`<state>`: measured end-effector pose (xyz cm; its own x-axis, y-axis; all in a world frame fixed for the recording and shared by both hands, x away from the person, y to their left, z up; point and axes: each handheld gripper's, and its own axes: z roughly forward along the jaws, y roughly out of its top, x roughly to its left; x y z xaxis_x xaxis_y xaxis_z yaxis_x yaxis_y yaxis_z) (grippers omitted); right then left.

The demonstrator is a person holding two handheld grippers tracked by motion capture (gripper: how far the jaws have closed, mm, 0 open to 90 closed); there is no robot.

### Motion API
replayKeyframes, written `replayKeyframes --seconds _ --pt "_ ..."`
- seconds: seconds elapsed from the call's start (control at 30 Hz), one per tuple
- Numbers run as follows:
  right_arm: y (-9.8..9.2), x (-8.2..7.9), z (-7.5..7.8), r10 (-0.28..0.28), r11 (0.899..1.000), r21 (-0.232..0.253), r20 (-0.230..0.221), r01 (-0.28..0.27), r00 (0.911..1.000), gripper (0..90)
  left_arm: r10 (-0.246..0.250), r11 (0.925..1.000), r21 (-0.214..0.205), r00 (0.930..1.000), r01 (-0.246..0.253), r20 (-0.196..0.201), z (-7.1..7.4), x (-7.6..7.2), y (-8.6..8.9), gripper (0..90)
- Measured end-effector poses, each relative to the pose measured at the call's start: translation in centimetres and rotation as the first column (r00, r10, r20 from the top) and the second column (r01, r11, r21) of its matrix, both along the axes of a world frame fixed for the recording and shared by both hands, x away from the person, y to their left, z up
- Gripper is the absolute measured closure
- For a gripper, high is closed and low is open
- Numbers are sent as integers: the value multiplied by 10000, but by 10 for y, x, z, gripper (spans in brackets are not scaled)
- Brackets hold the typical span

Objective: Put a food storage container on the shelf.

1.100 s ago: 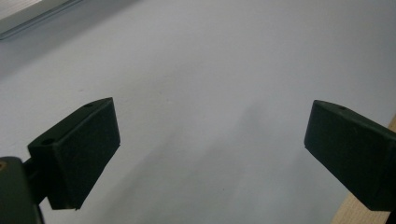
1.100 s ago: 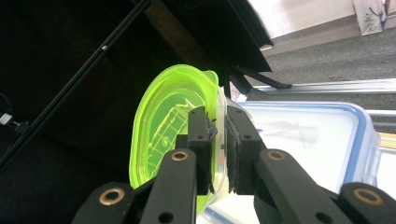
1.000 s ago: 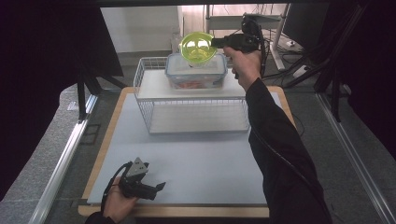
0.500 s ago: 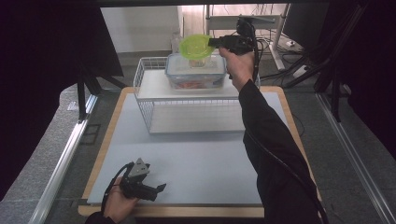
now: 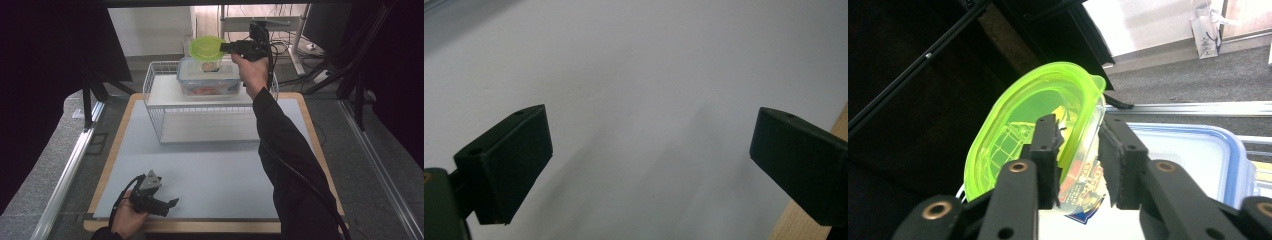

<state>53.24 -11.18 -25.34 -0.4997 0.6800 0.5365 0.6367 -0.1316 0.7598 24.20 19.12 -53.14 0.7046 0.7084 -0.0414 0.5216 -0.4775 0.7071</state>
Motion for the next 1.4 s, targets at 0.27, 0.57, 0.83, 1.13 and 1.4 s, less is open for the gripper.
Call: replayKeyframes --seconds 0.27,0.57,0.83,1.13,1.4 --pt "-1 -6 2 148 9999 -10 24 -148 9999 715 -60 9999 110 10000 61 -68 -1 0 -2 34" --pt "-6 -8 1 154 9999 52 -55 -154 9999 654 -81 9999 150 9999 83 -109 -2 0 -2 34" --pt "-5 -12 2 255 9995 -165 78 -254 9996 478 -92 9998 177 9998 95 -152 -2 0 -3 34" --pt "-9 -20 5 987 9905 -994 354 -948 9945 276 -92 9996 259 9998 96 -151 -2 1 -4 34" --pt "-14 -28 7 1085 9820 -1651 940 -919 9897 275 -75 9997 244 9999 79 -149 -2 1 -3 34"
